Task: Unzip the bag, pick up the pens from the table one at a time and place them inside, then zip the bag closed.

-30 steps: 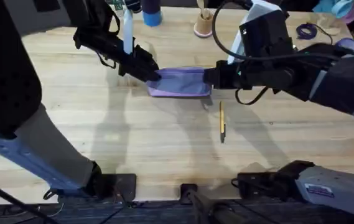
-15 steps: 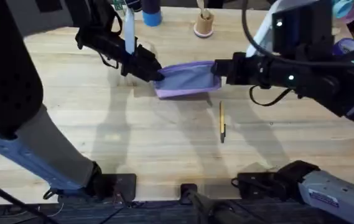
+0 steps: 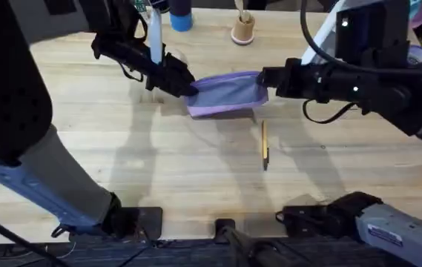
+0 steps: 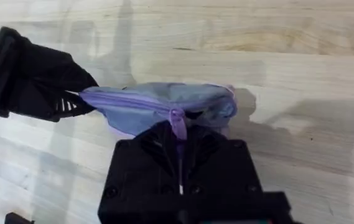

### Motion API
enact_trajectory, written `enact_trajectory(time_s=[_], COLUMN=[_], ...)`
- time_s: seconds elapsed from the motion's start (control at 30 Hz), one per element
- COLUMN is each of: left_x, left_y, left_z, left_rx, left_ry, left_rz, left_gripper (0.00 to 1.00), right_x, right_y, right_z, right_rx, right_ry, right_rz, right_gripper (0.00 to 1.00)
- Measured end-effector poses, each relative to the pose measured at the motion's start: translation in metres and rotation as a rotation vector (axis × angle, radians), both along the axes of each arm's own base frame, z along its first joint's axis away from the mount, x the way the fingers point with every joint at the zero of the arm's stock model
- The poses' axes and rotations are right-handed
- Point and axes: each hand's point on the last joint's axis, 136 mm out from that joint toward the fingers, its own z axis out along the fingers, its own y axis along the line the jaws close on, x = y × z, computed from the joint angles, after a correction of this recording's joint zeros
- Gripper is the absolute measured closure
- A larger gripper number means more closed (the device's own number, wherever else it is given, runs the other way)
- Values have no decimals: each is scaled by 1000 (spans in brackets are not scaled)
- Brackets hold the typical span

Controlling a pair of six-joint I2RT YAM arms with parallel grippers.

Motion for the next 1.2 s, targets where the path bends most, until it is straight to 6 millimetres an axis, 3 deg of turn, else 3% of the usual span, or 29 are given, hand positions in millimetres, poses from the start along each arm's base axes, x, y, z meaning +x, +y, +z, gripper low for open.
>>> enact_trajectory(time_s=[1.2], left_x=[0], left_y=[2], left_z=[-3], left_rx=[19], left_ry=[-1], left_rz=[-1], left_gripper=[959], right_x=[1], right_y=[-2], right_z=[0], right_rx=[-4], right_ry=[-2], right_rz=[-10], right_gripper=[970])
